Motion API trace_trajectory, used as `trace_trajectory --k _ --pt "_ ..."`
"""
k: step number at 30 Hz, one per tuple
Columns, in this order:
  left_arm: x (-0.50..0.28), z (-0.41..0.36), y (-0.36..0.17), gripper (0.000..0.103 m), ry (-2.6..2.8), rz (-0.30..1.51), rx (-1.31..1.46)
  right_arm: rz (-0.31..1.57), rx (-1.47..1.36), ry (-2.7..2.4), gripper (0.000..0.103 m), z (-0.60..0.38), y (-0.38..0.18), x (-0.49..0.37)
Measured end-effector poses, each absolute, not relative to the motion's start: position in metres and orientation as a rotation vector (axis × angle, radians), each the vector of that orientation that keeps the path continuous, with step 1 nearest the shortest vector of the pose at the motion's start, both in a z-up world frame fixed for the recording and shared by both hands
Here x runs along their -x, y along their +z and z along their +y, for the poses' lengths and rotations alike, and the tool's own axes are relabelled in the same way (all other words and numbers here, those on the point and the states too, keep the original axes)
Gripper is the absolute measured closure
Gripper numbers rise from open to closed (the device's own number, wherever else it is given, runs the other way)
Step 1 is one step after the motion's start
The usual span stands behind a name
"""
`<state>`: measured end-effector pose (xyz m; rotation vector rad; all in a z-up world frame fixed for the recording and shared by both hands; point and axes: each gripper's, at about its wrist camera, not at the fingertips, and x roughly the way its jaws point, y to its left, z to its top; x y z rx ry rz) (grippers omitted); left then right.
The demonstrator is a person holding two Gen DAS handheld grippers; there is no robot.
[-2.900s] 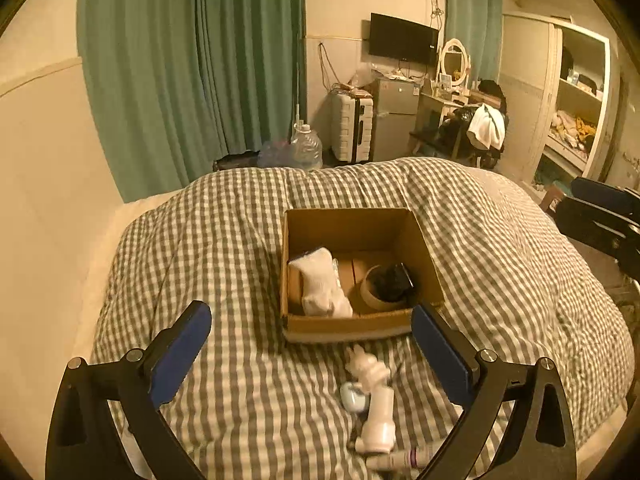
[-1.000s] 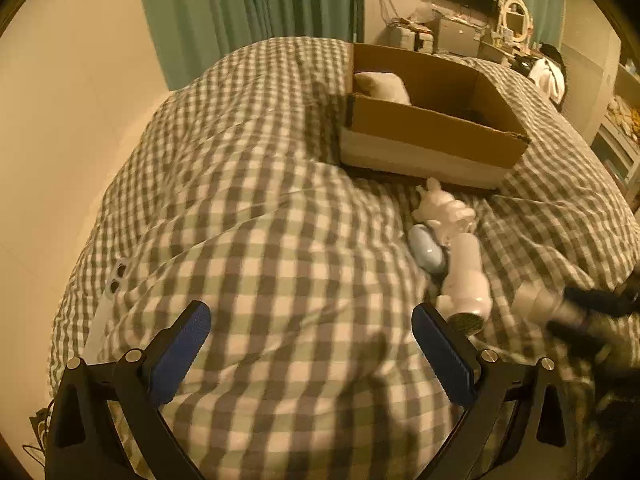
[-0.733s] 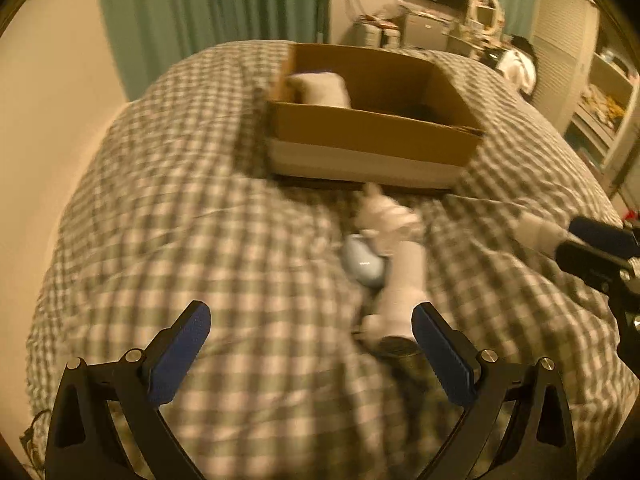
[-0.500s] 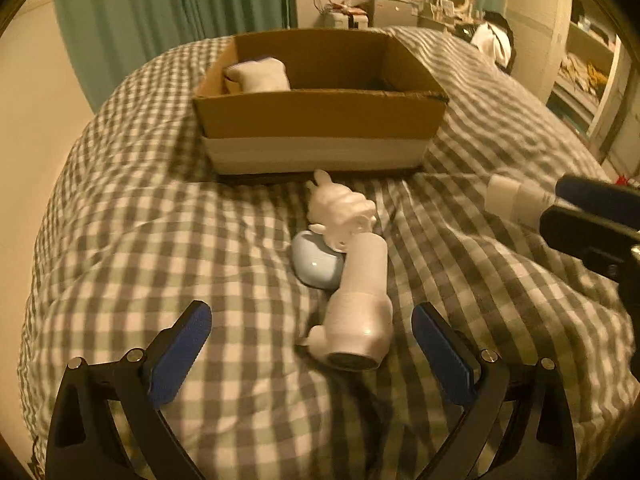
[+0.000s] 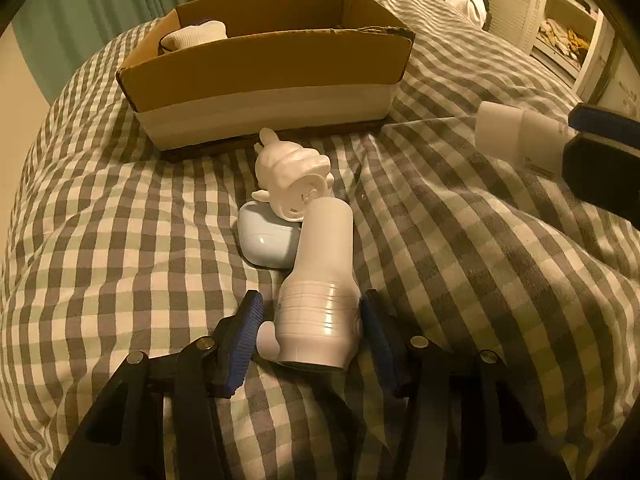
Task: Organize objects
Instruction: 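Grasp the white cylindrical bottle with the left tool while the right tool holds the tube, then carry the white bottle and BOP tube over the box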
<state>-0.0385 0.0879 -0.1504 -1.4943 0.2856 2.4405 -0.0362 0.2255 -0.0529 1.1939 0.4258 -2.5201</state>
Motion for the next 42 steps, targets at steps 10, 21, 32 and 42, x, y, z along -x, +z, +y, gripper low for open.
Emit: trace_trajectory --k 10,21,32,42 --pt "0.023 0.084 -0.111 0.052 2.487 0.281 1.404 0.439 -1.171 -2.543 0.08 0.222 -0.035 0.03" --pt "0.027 0.069 -0.04 0.052 2.589 0.231 1.243 0.449 -1.101 -2.588 0.08 0.221 0.003 0.027" --pt "0.066 0.053 0.035 0.052 2.723 0.2 1.081 0.417 -0.975 -2.624 0.08 0.207 0.048 0.06" --pt "0.136 0.051 0.046 0.061 2.771 0.181 1.047 0.324 -0.956 -2.63 0.08 0.195 0.066 0.134"
